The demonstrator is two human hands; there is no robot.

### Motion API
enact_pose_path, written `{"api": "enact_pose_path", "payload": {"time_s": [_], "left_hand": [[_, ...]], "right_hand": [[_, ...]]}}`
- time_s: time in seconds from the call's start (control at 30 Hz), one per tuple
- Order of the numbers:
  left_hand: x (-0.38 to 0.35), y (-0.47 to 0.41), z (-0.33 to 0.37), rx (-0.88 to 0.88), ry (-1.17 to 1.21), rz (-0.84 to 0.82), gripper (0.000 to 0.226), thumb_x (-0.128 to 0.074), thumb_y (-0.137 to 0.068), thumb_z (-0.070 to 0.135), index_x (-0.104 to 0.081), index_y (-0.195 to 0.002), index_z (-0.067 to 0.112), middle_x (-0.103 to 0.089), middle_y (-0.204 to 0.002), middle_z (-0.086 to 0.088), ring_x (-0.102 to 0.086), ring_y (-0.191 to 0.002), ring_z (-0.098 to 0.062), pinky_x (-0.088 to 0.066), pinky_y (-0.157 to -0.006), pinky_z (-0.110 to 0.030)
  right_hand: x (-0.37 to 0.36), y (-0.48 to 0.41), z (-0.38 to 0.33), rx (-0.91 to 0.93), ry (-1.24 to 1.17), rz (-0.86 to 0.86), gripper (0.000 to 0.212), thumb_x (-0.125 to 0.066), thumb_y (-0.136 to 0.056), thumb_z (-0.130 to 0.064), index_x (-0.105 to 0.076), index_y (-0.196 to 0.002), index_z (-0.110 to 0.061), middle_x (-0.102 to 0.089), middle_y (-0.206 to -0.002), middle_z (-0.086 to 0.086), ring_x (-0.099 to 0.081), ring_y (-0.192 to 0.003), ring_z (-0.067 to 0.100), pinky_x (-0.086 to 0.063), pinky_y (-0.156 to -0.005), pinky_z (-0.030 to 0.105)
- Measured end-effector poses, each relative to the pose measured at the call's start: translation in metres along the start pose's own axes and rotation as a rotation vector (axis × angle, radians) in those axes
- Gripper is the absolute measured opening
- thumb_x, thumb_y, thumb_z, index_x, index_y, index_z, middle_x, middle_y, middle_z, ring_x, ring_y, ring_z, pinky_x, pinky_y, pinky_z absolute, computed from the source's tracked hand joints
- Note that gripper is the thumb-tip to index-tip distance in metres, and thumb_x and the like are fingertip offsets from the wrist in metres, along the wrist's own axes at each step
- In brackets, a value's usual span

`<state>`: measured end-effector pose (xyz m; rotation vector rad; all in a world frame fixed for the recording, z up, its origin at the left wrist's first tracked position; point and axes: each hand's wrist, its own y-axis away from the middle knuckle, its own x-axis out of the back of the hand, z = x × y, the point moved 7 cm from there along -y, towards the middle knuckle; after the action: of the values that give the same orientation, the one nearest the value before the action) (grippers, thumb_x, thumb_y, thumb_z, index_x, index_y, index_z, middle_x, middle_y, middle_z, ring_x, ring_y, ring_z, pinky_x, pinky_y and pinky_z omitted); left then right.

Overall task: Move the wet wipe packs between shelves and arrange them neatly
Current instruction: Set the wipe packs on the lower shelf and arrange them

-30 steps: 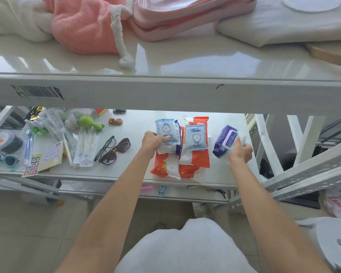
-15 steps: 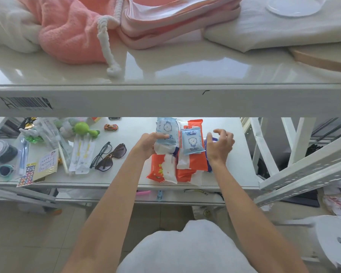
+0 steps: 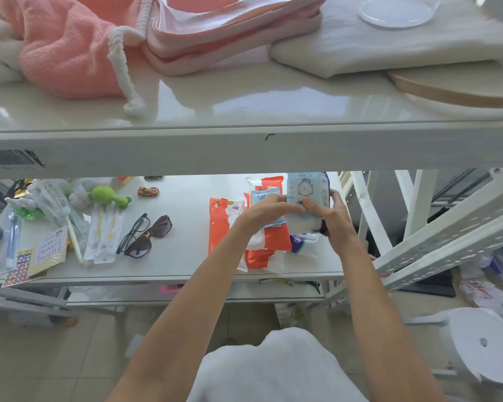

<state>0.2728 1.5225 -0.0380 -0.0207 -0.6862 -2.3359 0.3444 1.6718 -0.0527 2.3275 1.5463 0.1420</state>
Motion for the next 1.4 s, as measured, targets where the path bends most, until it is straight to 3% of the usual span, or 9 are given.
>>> {"api": "enact_pose_path", "payload": {"time_s": [0.07, 0.23, 0.4, 0.6, 0.73, 0.87, 0.93, 1.1, 1.4], "left_hand": [[-0.005, -0.004, -0.007, 0.01, -0.047, 0.012, 0.068, -0.077, -0.076, 0.044, -0.068, -0.137, 0.014, -0.069, -0.135, -0.006, -0.063, -0.127, -0.024, -0.049, -0.11, -0.038], [0.032, -0.003, -0.03, 0.154, -0.556, 0.648, 0.097, -0.075, -0.079, 0.068, -0.042, -0.145, 0.006, -0.044, -0.137, -0.018, -0.048, -0.128, -0.033, -0.05, -0.105, -0.045], [0.043, -0.009, -0.049, 0.285, -0.395, 0.64, 0.085, -0.086, -0.076, 0.046, -0.041, -0.136, 0.005, -0.051, -0.131, -0.014, -0.051, -0.125, -0.026, -0.052, -0.096, -0.036], [0.064, -0.017, -0.069, 0.237, -0.152, 0.567, 0.054, -0.082, -0.075, 0.032, -0.062, -0.121, 0.009, -0.075, -0.11, -0.005, -0.075, -0.092, -0.016, -0.062, -0.06, -0.028], [0.028, -0.026, -0.035, 0.043, 0.022, 0.466, 0.047, -0.082, -0.077, 0.034, -0.069, -0.113, 0.007, -0.075, -0.102, -0.01, -0.074, -0.088, -0.02, -0.065, -0.078, -0.039], [-0.027, -0.047, -0.012, 0.055, -0.075, 0.367, 0.03, -0.08, -0.085, 0.027, -0.063, -0.087, 0.003, -0.064, -0.082, -0.013, -0.063, -0.072, -0.021, -0.049, -0.055, -0.027], [-0.045, -0.057, -0.008, 0.088, -0.2, 0.39, 0.033, -0.078, -0.087, 0.028, -0.061, -0.1, 0.004, -0.06, -0.086, -0.008, -0.061, -0.075, -0.02, -0.042, -0.048, -0.021], [-0.076, -0.057, -0.01, 0.126, -0.429, 0.311, 0.032, -0.061, -0.095, 0.007, -0.06, -0.125, -0.004, -0.063, -0.126, -0.021, -0.064, -0.117, -0.037, -0.057, -0.095, -0.045], [0.016, 0.033, -0.041, -0.1, -0.319, 0.779, 0.03, -0.065, -0.096, 0.007, -0.067, -0.126, 0.006, -0.059, -0.127, -0.013, -0.06, -0.117, -0.024, -0.045, -0.097, -0.021]], "right_hand": [[0.011, -0.003, 0.018, -0.034, -0.106, 0.058, 0.062, -0.083, -0.082, -0.03, -0.055, -0.137, -0.019, -0.073, -0.123, 0.011, -0.075, -0.101, 0.032, -0.061, -0.061, 0.034], [0.057, -0.013, 0.066, -0.117, -0.011, 0.36, 0.051, -0.083, -0.083, -0.028, -0.061, -0.128, -0.02, -0.073, -0.117, 0.002, -0.073, -0.099, 0.023, -0.064, -0.079, 0.041], [0.074, -0.029, 0.103, -0.208, 0.013, 0.322, 0.051, -0.073, -0.092, -0.018, -0.058, -0.14, -0.012, -0.07, -0.129, 0.01, -0.072, -0.101, 0.024, -0.059, -0.083, 0.035], [0.085, -0.047, 0.098, -0.297, 0.688, 0.303, 0.095, -0.056, -0.088, -0.067, -0.023, -0.162, -0.018, -0.029, -0.154, 0.027, -0.033, -0.144, 0.045, -0.029, -0.121, 0.055], [0.085, -0.044, 0.098, -0.311, 0.797, 0.275, 0.097, -0.047, -0.095, -0.07, -0.015, -0.164, -0.009, -0.023, -0.158, 0.028, -0.025, -0.15, 0.044, -0.025, -0.123, 0.055], [0.084, -0.04, 0.094, -0.237, 0.816, 0.294, 0.085, -0.053, -0.097, -0.058, -0.024, -0.16, -0.009, -0.034, -0.153, 0.026, -0.034, -0.143, 0.043, -0.034, -0.118, 0.055], [0.08, -0.036, 0.09, -0.159, 0.844, 0.305, 0.073, -0.049, -0.098, -0.053, -0.032, -0.157, -0.015, -0.04, -0.147, 0.025, -0.04, -0.136, 0.043, -0.038, -0.114, 0.054], [0.075, -0.026, 0.086, -0.062, 0.826, 0.333, 0.059, -0.04, -0.099, -0.039, -0.048, -0.151, -0.015, -0.043, -0.151, 0.021, -0.044, -0.133, 0.041, -0.035, -0.117, 0.052], [0.053, -0.003, 0.068, 0.173, 0.914, 0.456, 0.037, -0.068, -0.096, -0.019, -0.07, -0.132, -0.013, -0.053, -0.138, 0.017, -0.05, -0.129, 0.038, -0.046, -0.108, 0.055]]}}
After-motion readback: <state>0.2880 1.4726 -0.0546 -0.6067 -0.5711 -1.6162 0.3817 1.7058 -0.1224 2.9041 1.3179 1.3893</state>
